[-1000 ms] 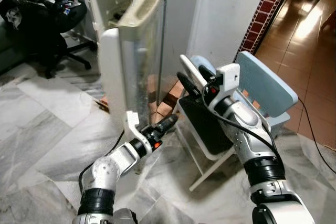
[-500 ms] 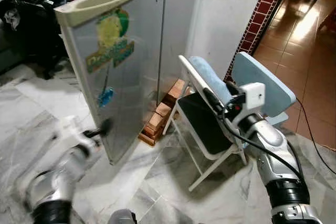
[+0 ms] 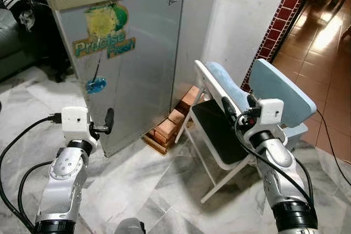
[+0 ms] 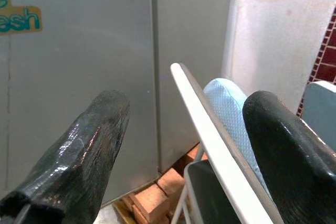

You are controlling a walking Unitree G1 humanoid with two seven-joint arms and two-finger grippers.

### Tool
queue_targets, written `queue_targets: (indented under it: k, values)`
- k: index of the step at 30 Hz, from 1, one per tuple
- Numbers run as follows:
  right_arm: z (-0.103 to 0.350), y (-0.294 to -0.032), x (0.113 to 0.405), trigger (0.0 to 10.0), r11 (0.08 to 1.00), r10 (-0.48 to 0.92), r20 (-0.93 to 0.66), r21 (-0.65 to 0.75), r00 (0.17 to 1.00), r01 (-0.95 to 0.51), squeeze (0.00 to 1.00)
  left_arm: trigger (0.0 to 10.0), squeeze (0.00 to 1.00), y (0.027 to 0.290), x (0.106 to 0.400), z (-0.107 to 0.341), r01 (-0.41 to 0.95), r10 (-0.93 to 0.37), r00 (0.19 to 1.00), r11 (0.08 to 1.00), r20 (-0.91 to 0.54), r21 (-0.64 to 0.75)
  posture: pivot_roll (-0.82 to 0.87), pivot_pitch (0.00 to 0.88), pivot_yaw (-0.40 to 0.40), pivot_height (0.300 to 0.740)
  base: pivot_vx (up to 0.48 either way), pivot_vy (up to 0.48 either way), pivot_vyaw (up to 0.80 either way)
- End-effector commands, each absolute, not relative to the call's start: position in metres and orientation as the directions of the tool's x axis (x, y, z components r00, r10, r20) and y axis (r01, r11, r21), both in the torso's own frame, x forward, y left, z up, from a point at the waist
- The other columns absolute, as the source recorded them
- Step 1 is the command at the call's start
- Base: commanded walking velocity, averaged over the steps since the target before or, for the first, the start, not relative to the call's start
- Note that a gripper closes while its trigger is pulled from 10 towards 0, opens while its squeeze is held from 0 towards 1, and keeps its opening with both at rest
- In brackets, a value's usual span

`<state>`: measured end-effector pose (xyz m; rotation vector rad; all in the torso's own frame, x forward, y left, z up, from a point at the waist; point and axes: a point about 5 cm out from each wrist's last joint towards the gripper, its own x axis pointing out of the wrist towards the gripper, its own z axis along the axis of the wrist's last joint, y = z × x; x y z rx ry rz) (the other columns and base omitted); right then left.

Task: Restocking fridge

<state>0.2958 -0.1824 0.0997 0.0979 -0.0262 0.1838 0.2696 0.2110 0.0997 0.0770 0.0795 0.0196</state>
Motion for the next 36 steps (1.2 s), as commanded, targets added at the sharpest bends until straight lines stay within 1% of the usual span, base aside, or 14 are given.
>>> queue_targets:
  k: [1,3,5,12,24,36]
  values:
    - [0.103,-0.184,0.294,10.0,0.983,0.15,0.058,0.102,0.987,-0.155,0.0,10.0,0.0,0.219,0.266,0.103,-0.067,0.074,0.996,0.988,-0.051,0.139,0.05,0.0,-0.025,0.74,0.0,0.48,0.0]
    - [0.1,-0.187,0.29,10.0,0.986,0.128,0.047,0.102,0.991,-0.133,0.0,10.0,0.0,0.22,0.265,0.105,-0.071,0.077,0.997,0.985,-0.03,0.159,0.05,0.0,-0.024,0.74,0.0,0.48,0.0]
    - [0.094,-0.19,0.286,10.0,0.989,0.097,0.028,0.105,0.995,-0.1,0.0,10.0,0.0,0.216,0.266,0.107,-0.058,0.061,0.998,0.982,-0.014,0.183,0.04,0.0,-0.019,0.74,0.0,0.48,-0.68]
    - [0.092,-0.185,0.283,10.0,0.988,0.103,0.03,0.11,0.994,-0.106,0.0,10.0,0.0,0.209,0.27,0.108,-0.035,0.036,0.999,0.987,-0.002,0.156,0.03,0.0,-0.011,0.74,0.0,0.48,-0.78]
    - [0.091,-0.182,0.284,10.0,0.988,0.105,0.02,0.111,0.994,-0.106,0.0,10.0,0.0,0.212,0.275,0.112,-0.035,0.033,0.999,0.989,0.015,0.146,0.03,0.0,-0.015,0.74,0.0,0.48,0.0]
    - [0.089,-0.185,0.285,10.0,0.99,0.093,0.005,0.103,0.996,-0.093,0.0,10.0,0.0,0.212,0.281,0.115,-0.025,0.021,0.999,0.992,0.028,0.122,0.03,0.0,0.006,0.74,0.0,0.48,0.0]
